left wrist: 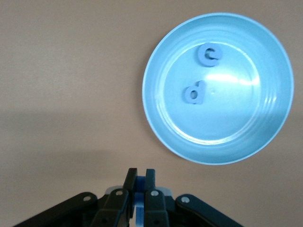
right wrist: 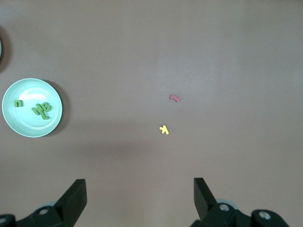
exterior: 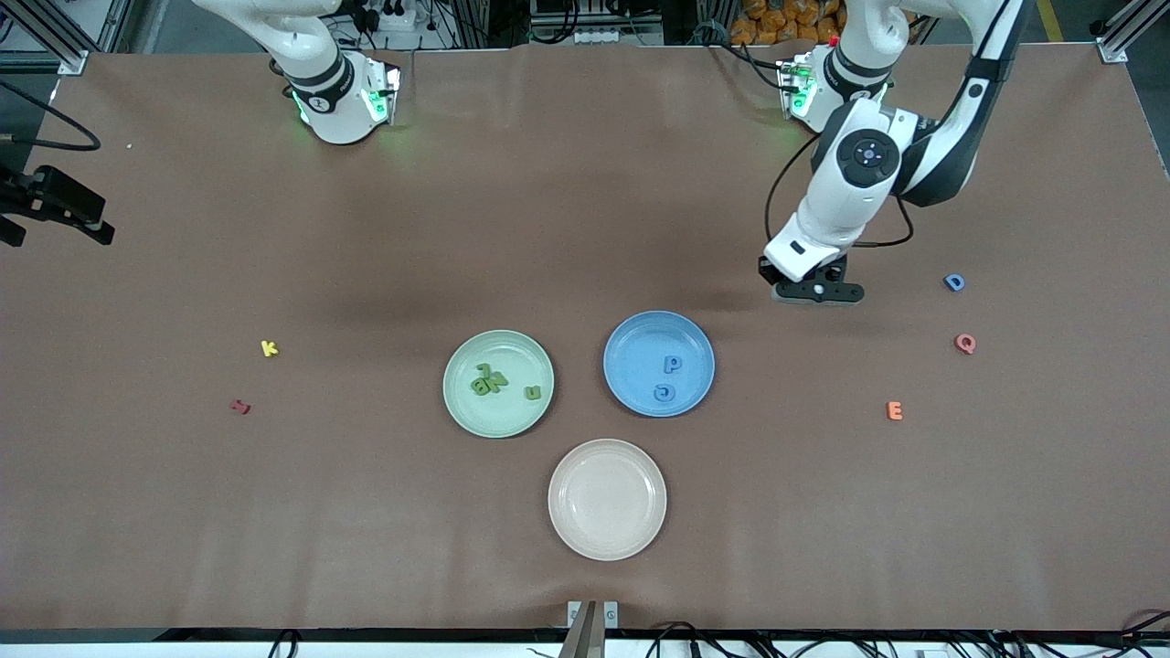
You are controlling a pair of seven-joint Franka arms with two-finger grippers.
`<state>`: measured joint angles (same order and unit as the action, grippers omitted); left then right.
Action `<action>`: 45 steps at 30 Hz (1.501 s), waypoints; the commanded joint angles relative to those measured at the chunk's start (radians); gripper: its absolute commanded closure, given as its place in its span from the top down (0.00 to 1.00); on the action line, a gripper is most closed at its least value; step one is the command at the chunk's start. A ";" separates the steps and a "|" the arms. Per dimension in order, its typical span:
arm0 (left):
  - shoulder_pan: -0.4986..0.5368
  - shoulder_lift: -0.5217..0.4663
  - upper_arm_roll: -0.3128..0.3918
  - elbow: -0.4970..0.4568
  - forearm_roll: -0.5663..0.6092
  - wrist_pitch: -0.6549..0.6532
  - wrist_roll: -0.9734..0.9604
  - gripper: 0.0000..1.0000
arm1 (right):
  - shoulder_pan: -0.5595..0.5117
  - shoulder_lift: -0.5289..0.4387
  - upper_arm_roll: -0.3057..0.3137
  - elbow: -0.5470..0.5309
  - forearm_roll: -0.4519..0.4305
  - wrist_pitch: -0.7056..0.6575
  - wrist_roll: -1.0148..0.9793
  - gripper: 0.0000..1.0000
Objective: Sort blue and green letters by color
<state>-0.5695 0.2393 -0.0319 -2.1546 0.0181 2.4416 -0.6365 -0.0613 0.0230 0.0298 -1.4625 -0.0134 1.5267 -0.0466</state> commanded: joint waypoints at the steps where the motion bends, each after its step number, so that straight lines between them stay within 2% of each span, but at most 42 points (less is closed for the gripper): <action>1: -0.013 0.031 0.009 0.067 -0.021 -0.022 -0.023 0.00 | -0.008 -0.003 0.009 -0.002 -0.011 0.004 0.017 1.00; 10: -0.013 0.104 0.015 0.243 -0.032 -0.164 -0.022 0.00 | -0.009 -0.003 0.009 -0.002 -0.011 0.004 0.017 1.00; 20: -0.015 0.207 0.017 0.357 -0.035 -0.173 -0.019 0.00 | -0.009 -0.005 0.007 -0.002 -0.011 0.004 0.017 1.00; 45: -0.036 0.319 0.017 0.466 -0.032 -0.167 -0.023 0.00 | -0.014 -0.003 0.006 -0.001 -0.011 0.016 0.017 1.00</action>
<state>-0.5888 0.5258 -0.0248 -1.7398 0.0044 2.2941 -0.6491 -0.0621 0.0230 0.0281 -1.4625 -0.0134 1.5336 -0.0455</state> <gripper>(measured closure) 0.903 0.000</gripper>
